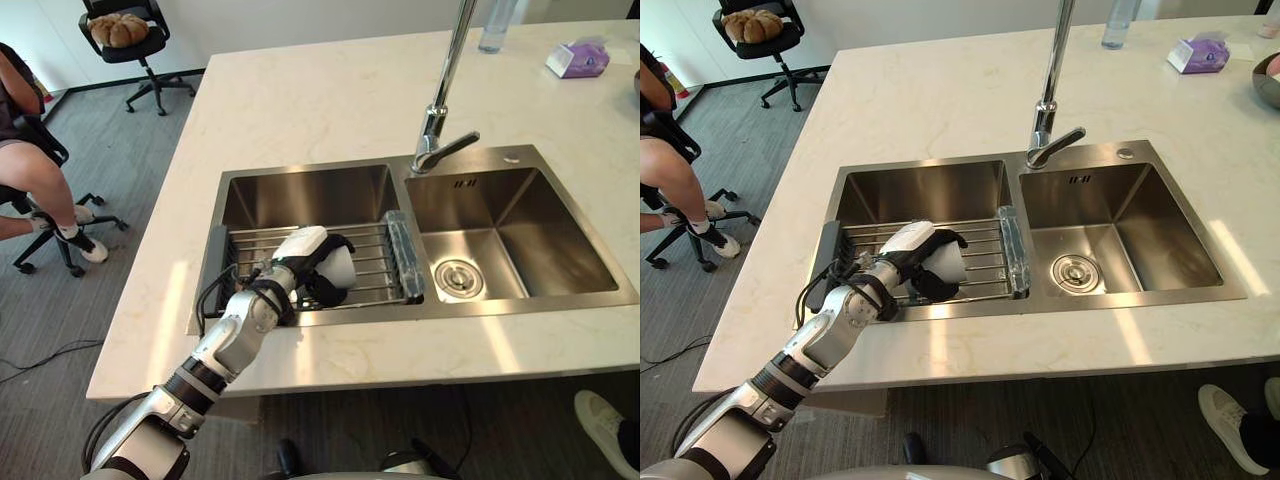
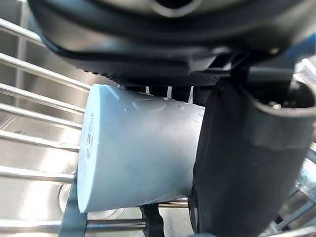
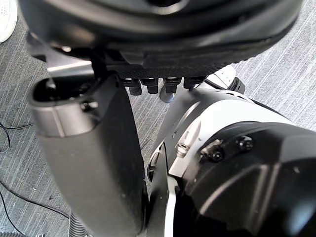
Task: Walk over to the sink, pick up the cup, carry it to the dishwasher, place the cup inside the dishwasher, then close the dishwasher door
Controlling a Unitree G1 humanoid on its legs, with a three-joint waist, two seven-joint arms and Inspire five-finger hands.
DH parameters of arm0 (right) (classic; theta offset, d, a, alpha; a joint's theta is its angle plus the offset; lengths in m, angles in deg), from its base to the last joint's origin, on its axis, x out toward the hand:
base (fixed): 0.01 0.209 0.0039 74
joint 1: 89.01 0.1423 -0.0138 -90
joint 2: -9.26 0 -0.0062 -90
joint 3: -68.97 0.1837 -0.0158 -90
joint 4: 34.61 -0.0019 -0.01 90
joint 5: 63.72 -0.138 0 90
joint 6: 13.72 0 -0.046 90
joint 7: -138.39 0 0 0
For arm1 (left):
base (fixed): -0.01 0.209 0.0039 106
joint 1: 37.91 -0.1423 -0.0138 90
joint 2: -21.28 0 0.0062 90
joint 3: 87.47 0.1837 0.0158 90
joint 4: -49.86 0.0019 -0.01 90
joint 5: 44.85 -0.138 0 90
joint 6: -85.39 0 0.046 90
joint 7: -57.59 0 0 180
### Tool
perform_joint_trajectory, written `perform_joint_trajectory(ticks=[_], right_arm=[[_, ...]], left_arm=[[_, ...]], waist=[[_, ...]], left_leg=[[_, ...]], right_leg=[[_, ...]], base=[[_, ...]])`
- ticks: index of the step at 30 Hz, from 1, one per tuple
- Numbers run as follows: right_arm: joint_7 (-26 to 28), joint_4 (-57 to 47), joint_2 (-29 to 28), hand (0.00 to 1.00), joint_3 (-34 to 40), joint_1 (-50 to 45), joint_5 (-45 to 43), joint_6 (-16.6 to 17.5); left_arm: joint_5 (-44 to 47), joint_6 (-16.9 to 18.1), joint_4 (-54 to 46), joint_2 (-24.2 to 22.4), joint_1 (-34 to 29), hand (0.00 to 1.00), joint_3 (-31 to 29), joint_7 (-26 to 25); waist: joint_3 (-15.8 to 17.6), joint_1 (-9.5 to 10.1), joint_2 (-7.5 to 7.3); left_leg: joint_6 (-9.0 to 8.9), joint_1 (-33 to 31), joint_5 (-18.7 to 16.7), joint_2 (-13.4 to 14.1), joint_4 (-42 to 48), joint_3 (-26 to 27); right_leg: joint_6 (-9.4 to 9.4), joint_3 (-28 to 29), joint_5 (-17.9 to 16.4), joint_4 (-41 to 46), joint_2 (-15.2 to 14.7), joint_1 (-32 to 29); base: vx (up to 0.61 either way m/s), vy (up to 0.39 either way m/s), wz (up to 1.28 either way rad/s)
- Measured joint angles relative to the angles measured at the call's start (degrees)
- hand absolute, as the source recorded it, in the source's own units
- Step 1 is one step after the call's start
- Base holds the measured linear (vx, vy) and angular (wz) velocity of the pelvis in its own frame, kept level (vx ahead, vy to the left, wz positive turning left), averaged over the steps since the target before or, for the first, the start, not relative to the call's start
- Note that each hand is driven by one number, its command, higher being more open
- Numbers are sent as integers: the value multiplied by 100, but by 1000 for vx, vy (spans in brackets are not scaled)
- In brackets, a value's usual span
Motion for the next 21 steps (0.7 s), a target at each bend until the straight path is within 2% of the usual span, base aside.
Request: perform_joint_trajectory(ticks=[4,7,10,15,21], right_arm=[[0,-10,22,100,-50,9,-7,49],[-1,-7,28,100,-96,29,-18,56],[-10,-1,30,100,-105,43,-117,66],[-15,0,28,100,-96,51,-119,53],[-53,-46,-2,100,80,-13,-100,-11]], left_arm=[[14,359,3,219,-57,0,203,-514],[164,492,-64,287,-239,0,205,-998],[520,617,-237,393,-420,0,172,-1235],[2439,857,-659,357,-1035,0,-201,-1385],[4431,1127,-988,78,-1649,0,-842,-1130]], waist=[[28,-28,28],[34,-29,25],[64,-27,12],[92,51,1],[111,331,-30]], left_leg=[[0,-9,-1,-2,0,-2],[0,-23,-1,-5,2,-22],[0,-27,-1,-7,2,-38],[0,-72,0,-15,26,-112],[4,-113,21,-22,27,-202]], right_leg=[[0,-11,0,-15,0,1],[0,-43,0,-20,1,2],[0,-63,0,-21,2,7],[1,-157,3,-19,5,9],[0,-270,4,26,6,9]], base=[[0,0,0],[0,0,0],[0,0,1],[1,-12,8],[-22,-27,9]])
